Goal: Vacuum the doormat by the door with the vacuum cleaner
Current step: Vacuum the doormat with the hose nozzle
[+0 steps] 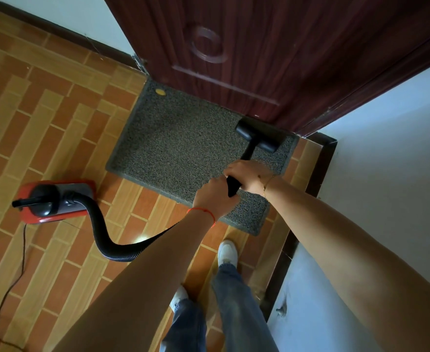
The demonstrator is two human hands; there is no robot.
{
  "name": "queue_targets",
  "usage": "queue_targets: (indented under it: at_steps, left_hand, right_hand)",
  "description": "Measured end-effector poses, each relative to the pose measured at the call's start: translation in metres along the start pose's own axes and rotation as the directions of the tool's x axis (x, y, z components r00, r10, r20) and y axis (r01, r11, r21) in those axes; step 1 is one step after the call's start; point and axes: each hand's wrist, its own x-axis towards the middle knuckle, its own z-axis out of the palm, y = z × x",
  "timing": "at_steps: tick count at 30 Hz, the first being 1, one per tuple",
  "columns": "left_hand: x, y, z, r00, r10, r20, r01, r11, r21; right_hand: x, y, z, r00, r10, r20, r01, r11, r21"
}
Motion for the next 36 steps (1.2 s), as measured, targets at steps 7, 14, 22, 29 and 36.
queue_targets:
  at_steps: [7,14,22,29,36]
  left_hand:
    - [-0.038,-0.042,-0.004,1.000,-0.024,0.009,0.024,1.000,-0.013]
    - [-0.098,-0.105,-0.002,0.998,-0.056,0.016,0.055,0.998,0.030]
    - [-0.179,-0.188,0.005,0.996,-0.081,0.043,0.077,0.993,0.085]
    - [-0.240,-0.258,0.010,0.991,-0.122,0.058,0.113,0.982,0.149]
    - [-0.271,-0.287,0.009,0.990,-0.134,0.053,0.123,0.976,0.181]
  right_hand:
    - [0.005,-0.057,0.011,0.999,-0.038,0.020,0.039,0.999,-0.029]
    - [0.011,-0.136,0.042,0.997,-0.074,0.033,0.075,0.997,-0.024]
    - [0.011,-0.245,0.087,0.995,-0.094,-0.013,0.094,0.995,-0.036]
    - [0.018,-0.332,0.122,0.989,-0.145,0.009,0.145,0.989,-0.006]
    - [0.020,-0.372,0.134,0.988,-0.151,0.015,0.151,0.988,-0.012]
